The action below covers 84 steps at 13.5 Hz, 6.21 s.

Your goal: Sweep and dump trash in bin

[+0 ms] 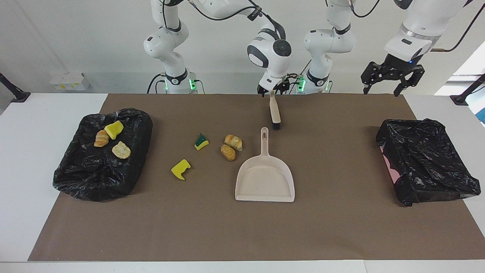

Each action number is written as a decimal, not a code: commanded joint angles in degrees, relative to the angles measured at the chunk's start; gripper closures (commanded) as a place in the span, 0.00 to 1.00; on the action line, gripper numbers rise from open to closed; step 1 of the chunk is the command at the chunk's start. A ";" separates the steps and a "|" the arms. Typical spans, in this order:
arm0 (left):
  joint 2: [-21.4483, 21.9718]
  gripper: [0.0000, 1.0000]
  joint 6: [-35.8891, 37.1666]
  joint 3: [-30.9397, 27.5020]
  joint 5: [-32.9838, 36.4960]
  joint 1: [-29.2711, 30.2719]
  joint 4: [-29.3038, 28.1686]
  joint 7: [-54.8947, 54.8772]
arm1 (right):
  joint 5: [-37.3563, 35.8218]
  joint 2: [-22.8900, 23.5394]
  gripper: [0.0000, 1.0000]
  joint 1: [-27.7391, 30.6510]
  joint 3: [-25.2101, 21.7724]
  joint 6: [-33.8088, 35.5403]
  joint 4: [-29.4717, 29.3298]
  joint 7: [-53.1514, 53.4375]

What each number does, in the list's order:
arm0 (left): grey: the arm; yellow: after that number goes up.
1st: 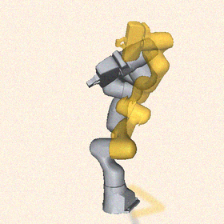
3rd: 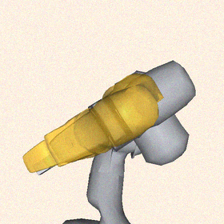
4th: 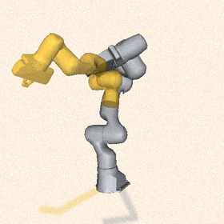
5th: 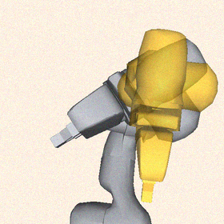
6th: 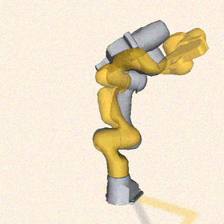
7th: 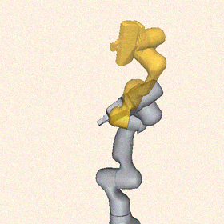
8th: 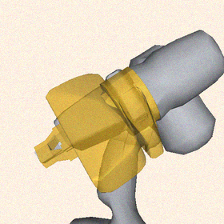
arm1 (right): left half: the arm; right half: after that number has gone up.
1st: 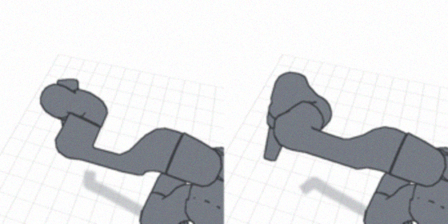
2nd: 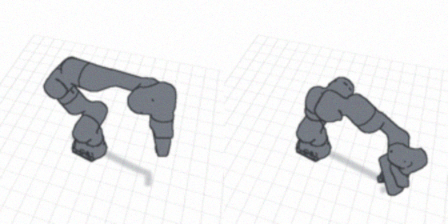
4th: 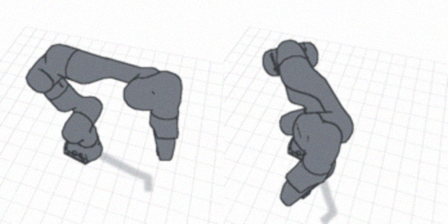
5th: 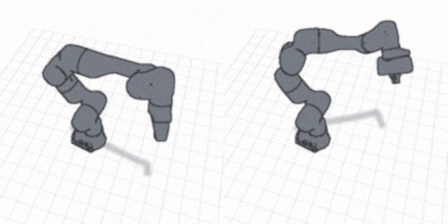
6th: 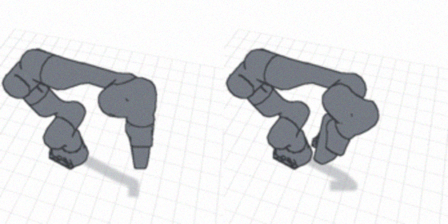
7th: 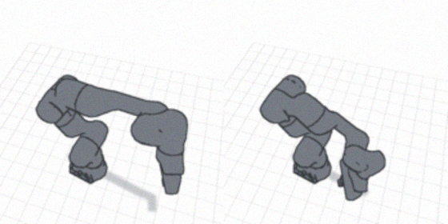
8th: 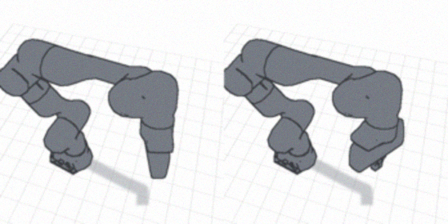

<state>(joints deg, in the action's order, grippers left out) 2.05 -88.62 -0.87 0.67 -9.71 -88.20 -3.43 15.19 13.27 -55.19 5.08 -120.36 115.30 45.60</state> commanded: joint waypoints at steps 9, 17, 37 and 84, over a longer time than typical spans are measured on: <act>-6.87 0.00 -27.65 -0.27 -0.05 -18.04 -18.57 19.51 | 4.41 -2.63 1.00 0.26 0.45 0.99 2.38 3.00; -15.40 0.00 -39.43 -0.18 -0.14 -25.88 -21.13 28.13 | 3.01 -16.86 1.00 12.01 0.01 17.23 7.04 0.55; -13.13 0.87 -41.82 -0.36 0.56 -29.14 -26.32 32.00 | -20.54 -12.75 1.00 48.40 0.19 11.56 10.38 -25.53; -2.58 1.00 -40.23 -0.54 11.90 -18.68 -42.50 -46.40 | 2.21 8.87 1.00 17.93 0.54 7.06 -15.35 -14.67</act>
<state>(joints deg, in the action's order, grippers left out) -0.75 -127.44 -1.00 11.96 -27.81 -128.83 -49.70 14.62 17.15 -36.63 5.63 -113.71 106.85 29.36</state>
